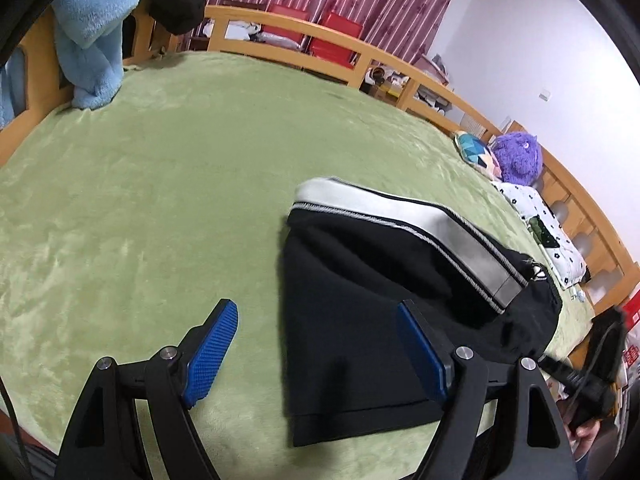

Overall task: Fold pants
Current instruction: 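Grasp the folded leg end with the right tool and lift it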

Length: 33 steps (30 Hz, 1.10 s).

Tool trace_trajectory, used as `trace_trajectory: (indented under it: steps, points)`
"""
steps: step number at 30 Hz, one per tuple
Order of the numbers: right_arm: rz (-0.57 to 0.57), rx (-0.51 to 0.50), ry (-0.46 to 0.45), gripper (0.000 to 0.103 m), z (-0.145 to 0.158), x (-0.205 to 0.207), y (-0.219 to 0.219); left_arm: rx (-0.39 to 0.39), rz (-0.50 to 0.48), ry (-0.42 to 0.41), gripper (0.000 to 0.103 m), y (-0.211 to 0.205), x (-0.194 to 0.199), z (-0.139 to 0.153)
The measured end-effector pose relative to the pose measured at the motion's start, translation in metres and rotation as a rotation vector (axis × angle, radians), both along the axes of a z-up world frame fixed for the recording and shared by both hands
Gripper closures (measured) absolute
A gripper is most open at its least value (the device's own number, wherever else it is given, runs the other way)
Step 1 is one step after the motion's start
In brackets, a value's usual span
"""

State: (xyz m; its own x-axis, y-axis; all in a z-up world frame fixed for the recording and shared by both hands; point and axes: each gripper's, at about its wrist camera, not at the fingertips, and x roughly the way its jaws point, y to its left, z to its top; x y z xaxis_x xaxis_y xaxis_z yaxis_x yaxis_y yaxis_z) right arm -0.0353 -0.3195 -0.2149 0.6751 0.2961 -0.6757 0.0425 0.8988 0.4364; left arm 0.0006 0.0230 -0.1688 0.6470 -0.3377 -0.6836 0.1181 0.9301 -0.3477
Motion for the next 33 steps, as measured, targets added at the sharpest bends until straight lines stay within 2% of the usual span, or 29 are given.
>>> trace_trajectory:
  steps: [2,4,5,7,8,12,16,24,27,33]
  points:
    - [0.007,-0.054,0.063,0.075,-0.018,0.002,0.008,-0.002,-0.001,0.023,0.023,0.002,0.001,-0.007]
    - [0.031,-0.086,0.041,0.069,-0.013,-0.003,0.011,0.005,0.005,0.028,0.023,0.006,0.0,-0.009]
    - [0.037,-0.118,0.031,0.057,-0.003,-0.007,0.013,0.009,0.01,0.023,0.023,0.008,-0.002,-0.009]
    - [0.023,-0.154,-0.025,0.039,0.014,-0.012,0.015,0.011,0.029,0.017,0.023,0.015,-0.003,-0.01]
    - [0.018,-0.166,-0.07,0.037,0.023,-0.015,0.017,0.007,0.042,0.02,0.023,0.018,-0.004,-0.01]
    - [0.056,-0.183,-0.128,0.037,0.043,-0.011,0.029,-0.037,0.069,0.023,0.023,0.03,-0.007,-0.008]
    - [0.053,-0.147,-0.137,0.037,0.051,0.002,0.033,-0.029,0.085,0.008,0.023,0.032,-0.011,-0.002]
    - [0.02,-0.087,-0.134,0.037,0.048,0.005,0.029,-0.021,0.07,-0.008,0.023,0.028,-0.014,0.004]
    - [0.013,-0.109,-0.118,0.037,0.045,0.009,0.032,-0.031,0.065,0.002,0.023,0.028,-0.014,0.001]
    - [0.075,-0.117,-0.126,0.036,0.045,0.021,0.044,-0.023,0.058,0.016,0.023,0.029,-0.008,-0.005]
